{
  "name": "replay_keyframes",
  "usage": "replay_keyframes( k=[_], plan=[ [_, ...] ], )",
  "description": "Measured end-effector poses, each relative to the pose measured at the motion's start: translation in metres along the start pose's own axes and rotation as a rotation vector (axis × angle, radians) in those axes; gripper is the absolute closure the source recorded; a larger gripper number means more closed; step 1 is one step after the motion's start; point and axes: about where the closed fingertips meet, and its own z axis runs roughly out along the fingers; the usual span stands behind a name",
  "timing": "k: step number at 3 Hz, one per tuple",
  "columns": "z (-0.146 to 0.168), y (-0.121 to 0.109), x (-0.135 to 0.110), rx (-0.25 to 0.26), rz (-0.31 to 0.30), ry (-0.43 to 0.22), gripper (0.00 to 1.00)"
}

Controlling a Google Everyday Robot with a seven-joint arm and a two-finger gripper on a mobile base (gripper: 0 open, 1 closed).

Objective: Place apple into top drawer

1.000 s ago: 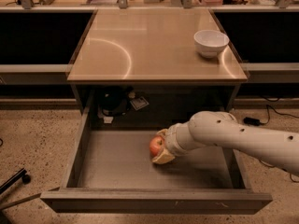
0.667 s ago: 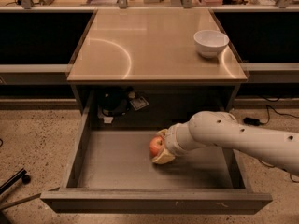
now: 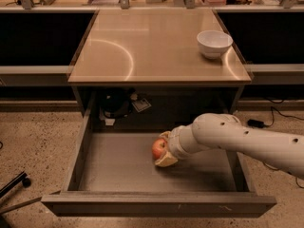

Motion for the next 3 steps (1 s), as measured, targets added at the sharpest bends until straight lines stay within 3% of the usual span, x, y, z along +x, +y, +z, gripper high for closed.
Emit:
replay_keyframes(
  k=[1, 2, 3],
  plan=[
    [0.0, 0.0, 0.0, 0.0, 0.0, 0.0, 0.11],
    [0.0001, 0.0, 0.0, 0.0, 0.0, 0.0, 0.0],
    [0.0001, 0.0, 0.0, 0.0, 0.0, 0.0, 0.0]
  ],
)
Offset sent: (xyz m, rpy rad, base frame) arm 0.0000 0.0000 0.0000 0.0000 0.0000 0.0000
